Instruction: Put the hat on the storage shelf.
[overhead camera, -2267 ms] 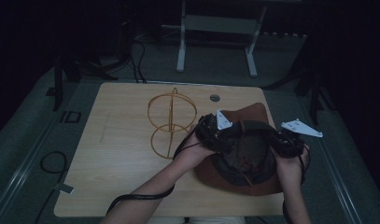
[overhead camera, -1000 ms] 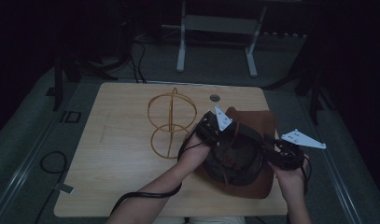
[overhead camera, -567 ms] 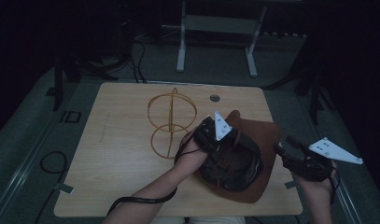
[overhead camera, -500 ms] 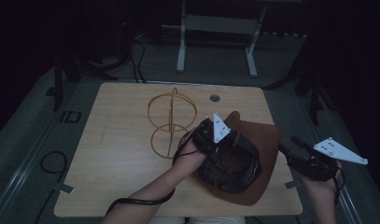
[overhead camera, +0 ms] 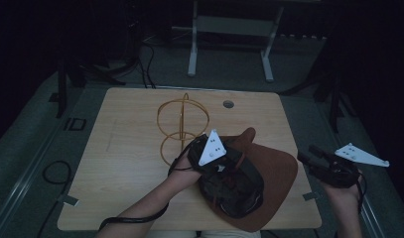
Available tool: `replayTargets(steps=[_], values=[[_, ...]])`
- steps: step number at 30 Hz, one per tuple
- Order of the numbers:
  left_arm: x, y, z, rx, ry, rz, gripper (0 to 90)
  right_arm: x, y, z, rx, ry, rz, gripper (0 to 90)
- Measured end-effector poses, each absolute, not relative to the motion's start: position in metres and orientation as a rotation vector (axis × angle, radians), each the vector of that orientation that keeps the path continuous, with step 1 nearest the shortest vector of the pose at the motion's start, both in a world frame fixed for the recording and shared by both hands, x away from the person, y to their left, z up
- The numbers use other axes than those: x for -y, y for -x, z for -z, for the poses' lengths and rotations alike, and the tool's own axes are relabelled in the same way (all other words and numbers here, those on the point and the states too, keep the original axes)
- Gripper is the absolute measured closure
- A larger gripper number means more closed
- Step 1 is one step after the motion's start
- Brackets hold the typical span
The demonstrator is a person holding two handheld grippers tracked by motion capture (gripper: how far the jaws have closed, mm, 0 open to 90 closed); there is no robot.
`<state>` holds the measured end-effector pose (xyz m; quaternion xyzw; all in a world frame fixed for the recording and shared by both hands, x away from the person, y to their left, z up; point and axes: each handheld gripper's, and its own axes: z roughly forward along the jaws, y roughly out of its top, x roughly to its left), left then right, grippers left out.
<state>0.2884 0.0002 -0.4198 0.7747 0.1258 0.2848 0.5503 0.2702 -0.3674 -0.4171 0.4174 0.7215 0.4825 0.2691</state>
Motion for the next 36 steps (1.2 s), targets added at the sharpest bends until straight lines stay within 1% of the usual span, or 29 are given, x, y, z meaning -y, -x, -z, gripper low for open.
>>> replayTargets(steps=[3,4,5,6,9,12,15,18,26,30,33,36], values=[[-0.005,-0.285,0.419,-0.23,-1.826,-0.659,86.1,0.356,-0.272,0.421,-1.997,-1.101,-1.312,48.8],[-0.007,-0.284,0.419,-0.196,-1.823,-0.632,86.0,0.352,-0.273,0.422,-2.017,-1.089,-1.325,48.9],[-0.008,-0.283,0.419,-0.182,-1.822,-0.639,86.0,0.347,-0.273,0.424,-2.037,-1.079,-1.337,49.4],[-0.009,-0.282,0.419,-0.164,-1.823,-0.632,86.0,0.343,-0.273,0.425,-2.056,-1.073,-1.346,51.2],[-0.013,-0.28,0.42,-0.101,-1.801,-0.606,86.0,0.327,-0.274,0.429,-2.116,-1.038,-1.364,51.5],[-0.017,-0.277,0.421,-0.029,-1.766,-0.588,85.9,0.31,-0.27,0.433,-2.179,-0.958,-1.402,49.1],[-0.019,-0.274,0.421,0.001,-1.739,-0.558,85.9,0.293,-0.265,0.435,-2.248,-0.829,-1.466,46.8],[-0.017,-0.27,0.42,0.026,-1.73,-0.548,85.9,0.277,-0.263,0.434,-2.307,-0.703,-1.48,47.0],[-0.008,-0.261,0.421,0.067,-1.718,-0.553,85.8,0.25,-0.264,0.428,-2.331,-0.609,-1.571,44.9],[-0.007,-0.261,0.419,0.051,-1.699,-0.55,85.8,0.242,-0.265,0.426,-2.336,-0.561,-1.628,45.4],[-0.004,-0.26,0.418,0.039,-1.692,-0.556,85.6,0.239,-0.264,0.423,-2.328,-0.52,-1.671,48.3],[-0.004,-0.26,0.417,0.039,-1.685,-0.543,85.5,0.237,-0.263,0.42,-2.321,-0.483,-1.685,58.7]])
